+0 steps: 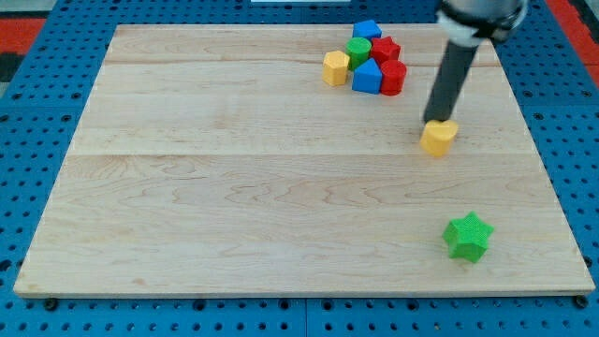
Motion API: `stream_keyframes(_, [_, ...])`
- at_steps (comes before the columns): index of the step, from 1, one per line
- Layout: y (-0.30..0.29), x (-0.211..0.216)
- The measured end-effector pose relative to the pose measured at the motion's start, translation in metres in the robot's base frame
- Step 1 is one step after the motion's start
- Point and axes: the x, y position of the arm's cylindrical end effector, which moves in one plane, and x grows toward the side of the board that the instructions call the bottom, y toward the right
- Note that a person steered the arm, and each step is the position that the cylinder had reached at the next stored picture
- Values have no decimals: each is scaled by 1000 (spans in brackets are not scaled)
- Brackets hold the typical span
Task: Push the yellow heart slightly to the left side
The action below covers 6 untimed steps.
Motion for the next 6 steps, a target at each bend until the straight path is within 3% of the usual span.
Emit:
stream_keyframes(1, [-11,16])
stream_keyframes(2, [12,-33])
stream_keyframes(3, [49,-39])
stream_keyframes(6, [56,-7])
